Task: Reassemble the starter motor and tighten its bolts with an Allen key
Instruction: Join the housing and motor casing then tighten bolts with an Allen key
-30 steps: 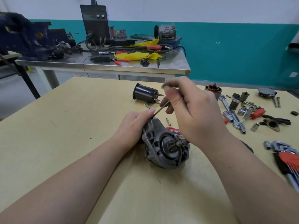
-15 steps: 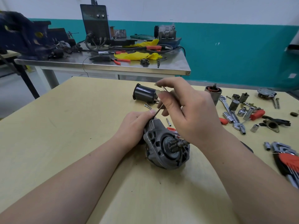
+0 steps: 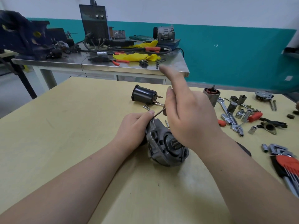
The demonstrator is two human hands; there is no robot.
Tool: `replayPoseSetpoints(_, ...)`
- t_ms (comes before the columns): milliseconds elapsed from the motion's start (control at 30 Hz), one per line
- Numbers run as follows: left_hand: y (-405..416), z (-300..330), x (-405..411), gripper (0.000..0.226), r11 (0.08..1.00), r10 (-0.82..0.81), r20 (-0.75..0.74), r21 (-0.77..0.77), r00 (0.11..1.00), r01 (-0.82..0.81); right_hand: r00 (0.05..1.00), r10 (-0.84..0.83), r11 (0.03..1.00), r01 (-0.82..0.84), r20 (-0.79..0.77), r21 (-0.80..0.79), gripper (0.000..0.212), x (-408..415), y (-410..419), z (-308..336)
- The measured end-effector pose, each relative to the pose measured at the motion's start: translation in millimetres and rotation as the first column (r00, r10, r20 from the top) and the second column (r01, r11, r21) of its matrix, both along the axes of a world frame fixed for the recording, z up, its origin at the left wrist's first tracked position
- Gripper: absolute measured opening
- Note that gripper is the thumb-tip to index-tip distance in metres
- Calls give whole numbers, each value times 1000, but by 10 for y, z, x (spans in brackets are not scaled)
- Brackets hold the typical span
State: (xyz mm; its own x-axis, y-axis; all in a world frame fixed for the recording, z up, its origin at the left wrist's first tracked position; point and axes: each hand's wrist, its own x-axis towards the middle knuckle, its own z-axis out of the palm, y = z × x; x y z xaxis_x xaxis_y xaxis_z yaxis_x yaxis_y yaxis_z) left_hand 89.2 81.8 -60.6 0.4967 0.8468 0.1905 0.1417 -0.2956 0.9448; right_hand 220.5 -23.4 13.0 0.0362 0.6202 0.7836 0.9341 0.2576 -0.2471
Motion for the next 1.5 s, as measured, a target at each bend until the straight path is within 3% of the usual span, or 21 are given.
replayPoseSetpoints(200,-11,-30,3,55,998,36,-2,53,999,-36,976,-59,995,40,-208,-96,51,-3,49,25)
replayPoseSetpoints(333,-34,-48,-13,53,990,55,-7,130,998,-53,848,-156,974,46,-506,-224,46,0,111,22)
replayPoseSetpoints(400,-39,-44,-29,53,991,46,1,130,999,-46,771,-43,971,-117,-635,-209,29,27,92,17)
replayPoseSetpoints(500,-24,-16,-34,59,995,-1,20,95,1000,-1,574,191,875,-468,-797,-127,35,107,21,32)
replayPoseSetpoints(600,-19,12,-28,62,997,-32,26,70,999,30,517,258,823,-561,-816,-95,38,170,-8,1)
replayPoseSetpoints(767,-9,32,-43,65,997,-69,23,26,997,69,577,275,863,-500,-769,-67,30,233,-7,-49)
replayPoseSetpoints(1067,-28,81,-40,59,994,-105,31,11,994,105,403,406,734,-679,-820,30,23,274,-1,-87)
replayPoseSetpoints(1433,42,59,-38,68,983,-183,18,-1,983,184,488,420,730,-683,-765,-35,15,355,-7,-66)
replayPoseSetpoints(1500,65,64,-41,57,974,-224,13,-22,975,224,507,436,716,-696,-743,-55,12,364,-5,-40)
